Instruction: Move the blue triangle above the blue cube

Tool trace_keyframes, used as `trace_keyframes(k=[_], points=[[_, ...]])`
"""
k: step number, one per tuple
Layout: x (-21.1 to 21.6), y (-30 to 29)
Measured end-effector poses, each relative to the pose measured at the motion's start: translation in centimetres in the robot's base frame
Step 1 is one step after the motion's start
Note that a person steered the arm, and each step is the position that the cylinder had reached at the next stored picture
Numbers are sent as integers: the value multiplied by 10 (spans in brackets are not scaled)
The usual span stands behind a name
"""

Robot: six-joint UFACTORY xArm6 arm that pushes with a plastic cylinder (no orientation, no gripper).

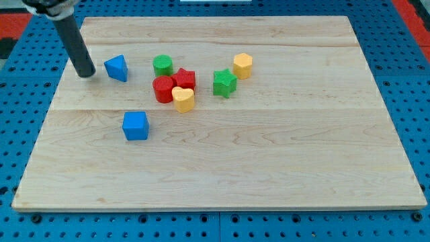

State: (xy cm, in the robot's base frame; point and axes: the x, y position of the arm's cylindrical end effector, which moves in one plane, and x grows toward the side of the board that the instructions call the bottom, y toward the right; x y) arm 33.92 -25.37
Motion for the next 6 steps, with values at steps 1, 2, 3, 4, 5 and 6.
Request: trace_keyframes(k=[1,2,3,4,5,6], points=[[-36,-18],[-35,24],[-16,55],[1,79],[34,84],[29,84]])
